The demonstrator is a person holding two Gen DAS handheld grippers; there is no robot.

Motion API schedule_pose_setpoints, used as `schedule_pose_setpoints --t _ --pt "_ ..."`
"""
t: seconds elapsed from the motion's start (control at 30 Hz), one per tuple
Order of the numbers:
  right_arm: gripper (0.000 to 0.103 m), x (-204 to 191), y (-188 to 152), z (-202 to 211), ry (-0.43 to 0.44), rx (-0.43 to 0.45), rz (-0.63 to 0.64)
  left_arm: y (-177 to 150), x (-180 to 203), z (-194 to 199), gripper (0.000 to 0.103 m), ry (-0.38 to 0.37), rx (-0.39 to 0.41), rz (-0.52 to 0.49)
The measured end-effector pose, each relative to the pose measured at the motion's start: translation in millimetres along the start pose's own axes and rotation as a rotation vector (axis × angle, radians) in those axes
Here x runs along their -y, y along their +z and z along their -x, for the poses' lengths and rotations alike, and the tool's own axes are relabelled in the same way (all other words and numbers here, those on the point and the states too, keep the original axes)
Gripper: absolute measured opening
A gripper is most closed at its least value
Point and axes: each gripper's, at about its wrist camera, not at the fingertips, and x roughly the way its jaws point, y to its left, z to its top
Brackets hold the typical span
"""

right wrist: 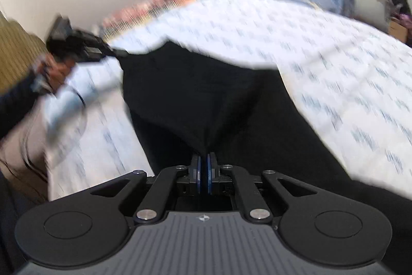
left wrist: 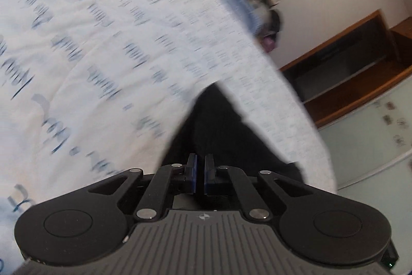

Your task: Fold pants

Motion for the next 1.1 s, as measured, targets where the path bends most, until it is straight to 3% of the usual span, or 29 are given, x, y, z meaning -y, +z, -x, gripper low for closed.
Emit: schedule_pose_setpoints --t 0.1,0.23,0.33,0.47,0.5,0.57,0.6,0.63,0.7,0.8,0.9,1.03,1.1 --pt "0.004 2 -23 -22 -0.045 -0.041 -0.048 -6 -24 -17 0.013 -0.004 -0.007 0.077" --pt "0.006 6 -33 -29 -0.078 0.035 -0.145 -3 -11 -9 0.018 0.009 0.008 0.022" --pt "0.007 11 -42 -7 -0.067 0.108 -0.244 0 -4 8 0.018 -0.013 0.022 0.004" --pt "0.01 33 -66 40 -0.062 0.228 -0.421 -7 22 38 0.018 -0.077 0.111 -0.067" --pt "0.018 43 -74 50 -0.058 0.254 -0.476 -13 35 39 0.018 -0.101 0.116 -0.106" --pt "0.048 69 -88 71 -0.074 0.308 -0.614 -27 62 34 0.018 -0.143 0.098 -0.188" --pt "0.074 83 -95 80 -0.085 0.337 -0.688 -34 77 30 0.018 -0.163 0.085 -0.233" --pt "0.084 99 -102 90 -0.093 0.373 -0.766 -43 91 25 0.018 -0.187 0.075 -0.284" --pt "0.084 132 -111 108 -0.099 0.464 -0.887 -61 116 16 0.02 -0.218 0.068 -0.359" --pt "0.084 176 -112 125 -0.206 0.518 -1.029 -86 142 -6 0.023 -0.213 0.056 -0.437" --pt "0.084 220 -97 124 -0.329 0.449 -1.105 -108 161 -27 0.024 -0.222 0.01 -0.474" --pt "0.083 261 -68 104 -0.555 0.214 -1.134 -125 170 -46 0.041 -0.243 -0.021 -0.499" --pt "0.083 271 -61 98 -0.572 0.126 -1.145 -130 170 -51 0.048 -0.24 -0.031 -0.49"
